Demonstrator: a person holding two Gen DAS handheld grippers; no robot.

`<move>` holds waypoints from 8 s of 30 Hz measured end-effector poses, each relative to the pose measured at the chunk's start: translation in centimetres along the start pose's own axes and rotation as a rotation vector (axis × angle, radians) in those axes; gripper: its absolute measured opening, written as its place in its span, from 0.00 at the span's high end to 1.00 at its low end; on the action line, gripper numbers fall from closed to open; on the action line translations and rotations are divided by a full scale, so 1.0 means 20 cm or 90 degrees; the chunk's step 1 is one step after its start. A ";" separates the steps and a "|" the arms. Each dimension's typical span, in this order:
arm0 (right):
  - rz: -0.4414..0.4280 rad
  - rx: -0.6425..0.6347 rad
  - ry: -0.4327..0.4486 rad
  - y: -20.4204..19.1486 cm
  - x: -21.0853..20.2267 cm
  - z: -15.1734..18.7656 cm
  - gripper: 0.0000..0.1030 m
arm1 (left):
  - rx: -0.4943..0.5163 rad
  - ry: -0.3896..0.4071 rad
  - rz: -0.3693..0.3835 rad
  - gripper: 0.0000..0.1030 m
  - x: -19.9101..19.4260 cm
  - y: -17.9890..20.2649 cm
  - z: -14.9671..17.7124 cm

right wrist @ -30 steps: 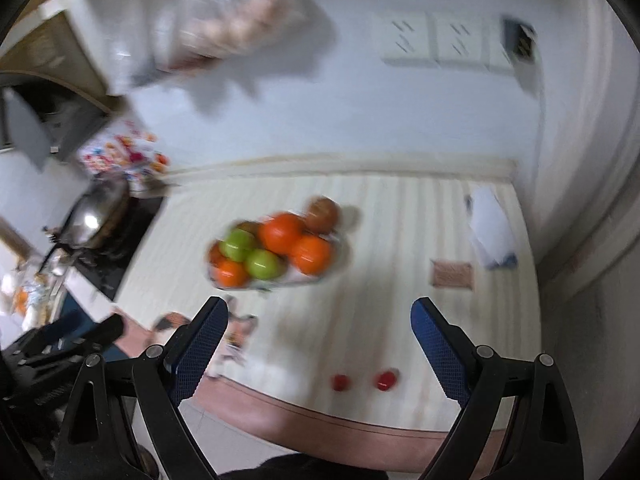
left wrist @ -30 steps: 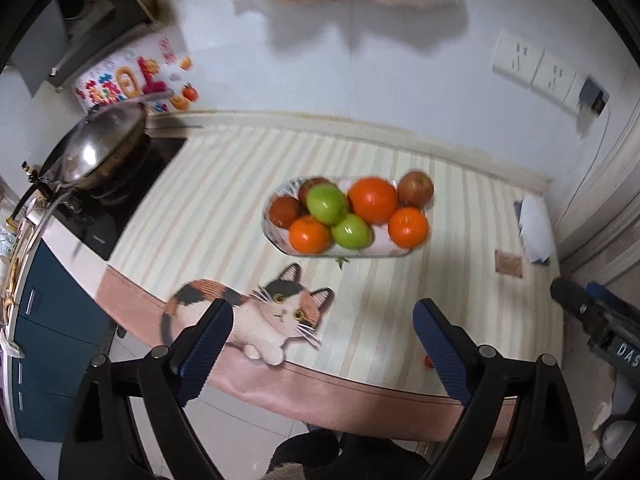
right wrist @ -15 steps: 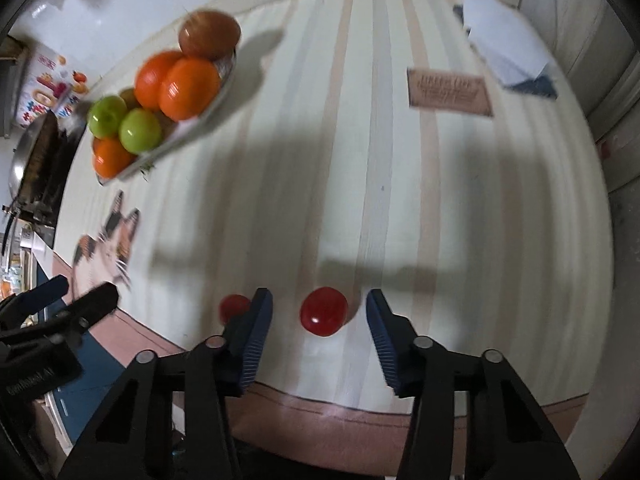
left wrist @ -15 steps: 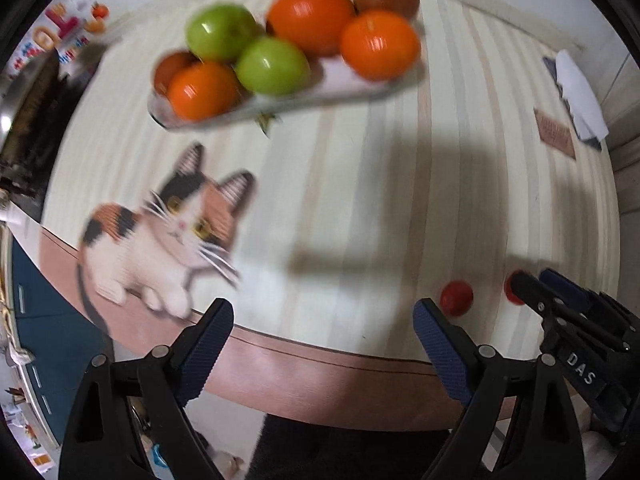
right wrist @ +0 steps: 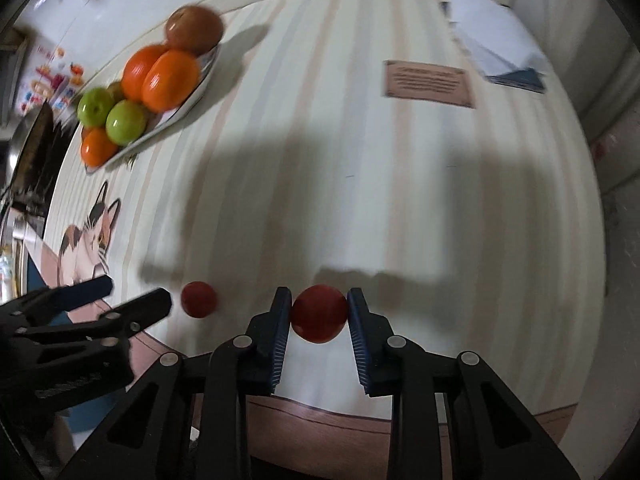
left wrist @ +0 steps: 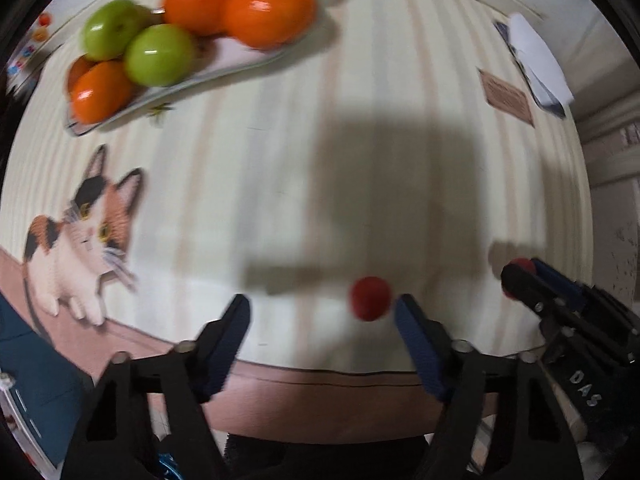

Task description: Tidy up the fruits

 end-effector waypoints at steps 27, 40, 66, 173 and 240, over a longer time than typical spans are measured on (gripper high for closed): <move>0.000 0.018 0.028 0.11 -0.11 -0.11 0.70 | 0.013 0.036 0.031 0.78 -0.08 0.16 -0.05; -0.129 -0.075 0.071 -0.41 -0.15 -0.46 0.70 | -0.153 0.148 0.058 0.78 -0.41 -0.44 -0.29; -0.202 -0.206 0.018 -1.01 0.13 -0.99 0.44 | -0.352 0.156 0.200 0.68 -0.21 -0.80 -0.56; -0.111 -0.227 0.083 -0.84 0.17 -0.36 0.73 | -0.198 0.143 -0.108 0.16 -0.14 -0.84 -0.19; -0.031 -0.185 0.223 -0.84 -1.49 0.00 0.05 | -0.133 0.288 -0.049 0.16 -1.53 -0.56 0.34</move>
Point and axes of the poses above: each gripper's, at about its wrist camera, not at the fingertips, and x roughly the way its jaws point, y to its right, z to its underside, the point moved 8 cm from there along x, roughly the way its jaws point, and after that the axes turned 1 degree about -x, right-handed, at the moved point
